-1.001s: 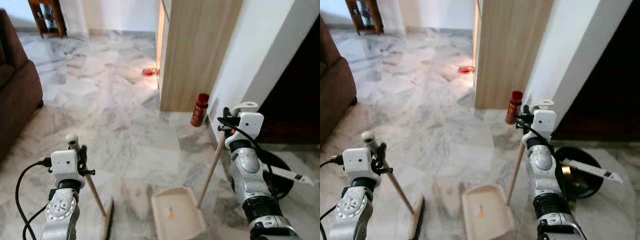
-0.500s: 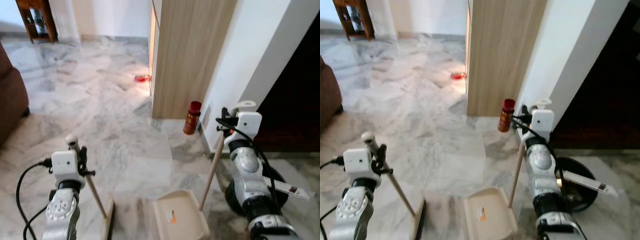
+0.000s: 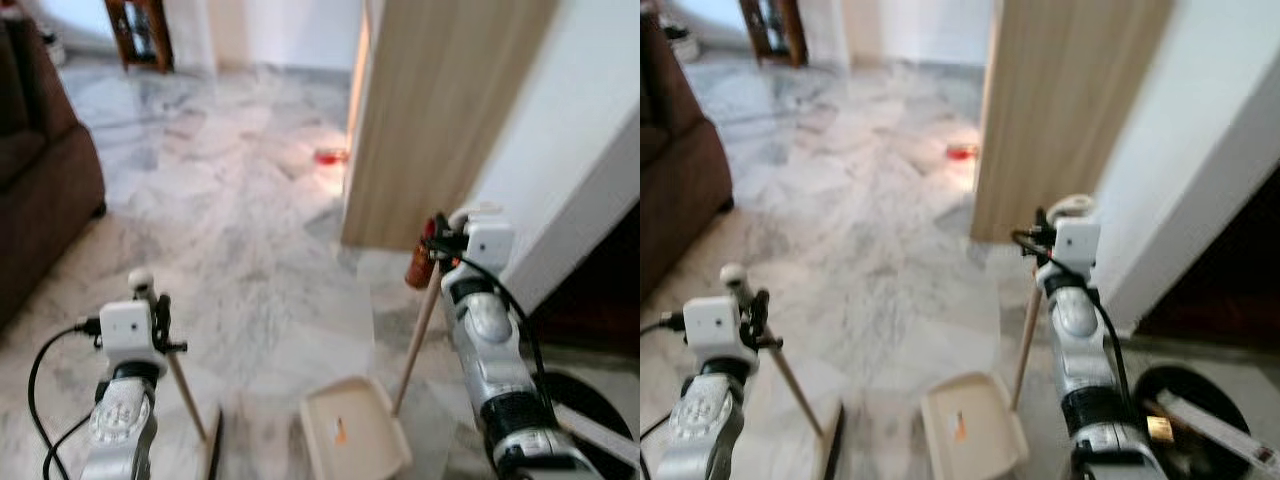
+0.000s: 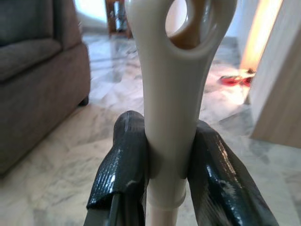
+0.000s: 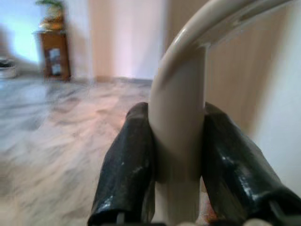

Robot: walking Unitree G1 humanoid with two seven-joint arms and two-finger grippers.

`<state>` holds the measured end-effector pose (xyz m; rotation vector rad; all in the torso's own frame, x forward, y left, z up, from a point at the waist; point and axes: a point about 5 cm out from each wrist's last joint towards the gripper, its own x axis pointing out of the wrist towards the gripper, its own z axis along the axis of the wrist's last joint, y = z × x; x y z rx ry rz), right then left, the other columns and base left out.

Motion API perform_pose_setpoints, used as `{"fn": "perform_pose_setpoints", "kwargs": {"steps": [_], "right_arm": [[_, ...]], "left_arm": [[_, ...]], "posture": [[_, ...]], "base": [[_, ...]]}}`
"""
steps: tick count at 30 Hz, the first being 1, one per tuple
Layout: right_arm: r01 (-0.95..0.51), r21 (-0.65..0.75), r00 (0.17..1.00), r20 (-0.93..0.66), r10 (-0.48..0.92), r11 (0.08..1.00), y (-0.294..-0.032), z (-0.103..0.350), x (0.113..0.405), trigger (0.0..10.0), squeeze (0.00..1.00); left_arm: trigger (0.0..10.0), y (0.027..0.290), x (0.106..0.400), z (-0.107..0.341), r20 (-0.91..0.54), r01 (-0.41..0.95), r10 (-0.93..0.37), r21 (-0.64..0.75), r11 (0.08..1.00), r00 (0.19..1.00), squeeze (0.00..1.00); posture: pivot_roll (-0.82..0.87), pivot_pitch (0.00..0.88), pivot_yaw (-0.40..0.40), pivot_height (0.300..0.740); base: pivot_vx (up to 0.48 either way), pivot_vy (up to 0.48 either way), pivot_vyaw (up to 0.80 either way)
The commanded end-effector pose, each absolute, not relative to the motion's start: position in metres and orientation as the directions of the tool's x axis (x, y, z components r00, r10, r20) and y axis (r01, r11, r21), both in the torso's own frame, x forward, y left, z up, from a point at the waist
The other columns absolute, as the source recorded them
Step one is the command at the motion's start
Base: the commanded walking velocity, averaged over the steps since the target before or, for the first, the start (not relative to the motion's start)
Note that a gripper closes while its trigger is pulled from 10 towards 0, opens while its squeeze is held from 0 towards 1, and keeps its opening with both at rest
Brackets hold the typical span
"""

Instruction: Sweep floor

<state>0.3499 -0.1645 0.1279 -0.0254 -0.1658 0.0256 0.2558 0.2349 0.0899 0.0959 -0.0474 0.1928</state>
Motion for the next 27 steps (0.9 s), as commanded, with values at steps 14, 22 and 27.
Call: {"fn": "perform_pose_setpoints", "kwargs": {"steps": [14, 22, 27], "right_arm": [[0.002, -0.008, 0.980, 0.197, -0.001, 1.000, -0.1723, 0.1356, 0.3515, 10.0, 0.00], [0.012, 0.003, 0.980, 0.198, -0.012, 1.000, -0.1747, 0.1347, 0.3499, 10.0, 0.00], [0.014, 0.006, 0.980, 0.198, -0.015, 1.000, -0.1731, 0.1338, 0.3494, 10.0, 0.00]], "left_arm": [[10.0, 0.2321, 0.2603, 0.0999, 0.102, -0.186, 0.177, 0.092, 0.978, 0.979, 0.00], [10.0, 0.2323, 0.2615, 0.1009, 0.103, -0.178, 0.168, 0.096, 0.979, 0.980, 0.00], [10.0, 0.2334, 0.2622, 0.1017, 0.104, -0.174, 0.164, 0.099, 0.980, 0.981, 0.00]], "posture": [[0.15, 0.037, -0.076, 0.740], [0.15, 0.041, -0.064, 0.740], [0.15, 0.040, -0.059, 0.740]], "base": [[0.407, 0.000, 0.00], [0.407, 0.000, 0.00], [0.407, 0.000, 0.00]]}}
